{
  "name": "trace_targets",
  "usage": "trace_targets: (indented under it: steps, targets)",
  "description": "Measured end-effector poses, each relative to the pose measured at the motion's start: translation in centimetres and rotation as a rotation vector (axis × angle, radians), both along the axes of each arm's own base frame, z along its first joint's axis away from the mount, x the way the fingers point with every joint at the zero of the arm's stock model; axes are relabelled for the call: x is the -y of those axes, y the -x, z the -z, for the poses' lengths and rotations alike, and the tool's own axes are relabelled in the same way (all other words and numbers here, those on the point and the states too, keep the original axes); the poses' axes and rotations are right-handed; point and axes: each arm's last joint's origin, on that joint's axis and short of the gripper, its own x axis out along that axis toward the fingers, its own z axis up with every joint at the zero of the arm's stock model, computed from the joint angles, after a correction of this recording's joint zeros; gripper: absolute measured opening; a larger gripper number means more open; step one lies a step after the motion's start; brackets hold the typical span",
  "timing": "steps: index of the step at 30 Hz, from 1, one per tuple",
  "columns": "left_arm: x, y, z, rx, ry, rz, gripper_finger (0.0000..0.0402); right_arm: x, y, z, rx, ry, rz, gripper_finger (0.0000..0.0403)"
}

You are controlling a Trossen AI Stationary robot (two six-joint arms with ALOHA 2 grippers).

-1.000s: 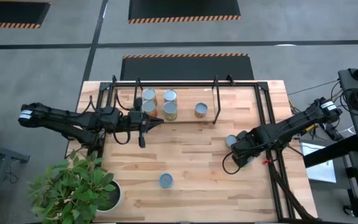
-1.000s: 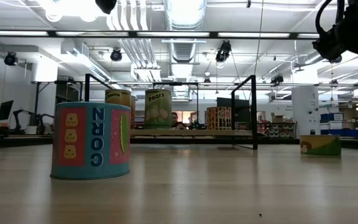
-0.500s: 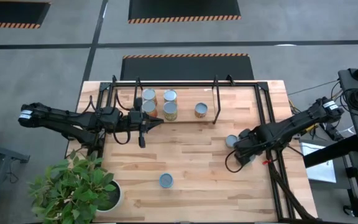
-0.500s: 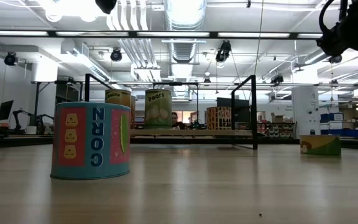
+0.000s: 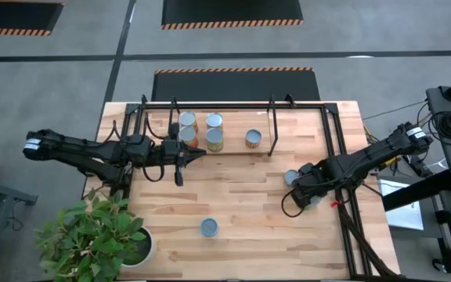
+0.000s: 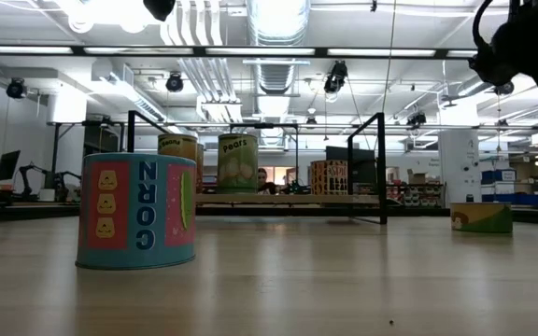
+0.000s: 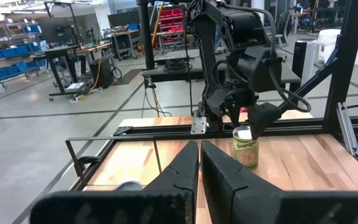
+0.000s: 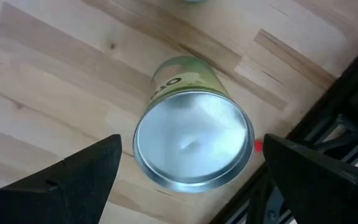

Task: Pick and place cans onto a shelf
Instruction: Put the big green canned orange on the shelf aligned with the other big orange canned corn

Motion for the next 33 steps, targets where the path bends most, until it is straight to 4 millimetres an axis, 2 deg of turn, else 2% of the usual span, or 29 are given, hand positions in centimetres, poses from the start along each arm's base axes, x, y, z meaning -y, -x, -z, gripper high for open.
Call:
trace_targets:
  steps: [14,17,22,27,33]
  targets:
    - [0.0,0.0,0.0,-0.001,0.000,0.000,0.0001,-0.4,-1.1,1.6,-0.081,0.027,-0.047,0.0377]
    - [0.0,0.0,0.0,-0.003,0.000,-0.001,0.0001,-0.6,-1.4,2.1,-0.100,0.026,-0.063,0.0359]
    - [0.0,0.0,0.1,-0.006,-0.001,0.000,0.0001,-0.7,-1.7,2.4,-0.116,0.013,-0.070,0.0307]
    - [0.0,0.0,0.1,-0.007,-0.001,-0.001,0.0001,-0.8,-1.8,2.1,-0.112,-0.015,-0.069,0.0304]
    - [0.0,0.0,0.1,-0.007,-0.001,0.000,0.0001,-1.1,-2.5,-0.2,-0.025,-0.044,-0.078,0.0330]
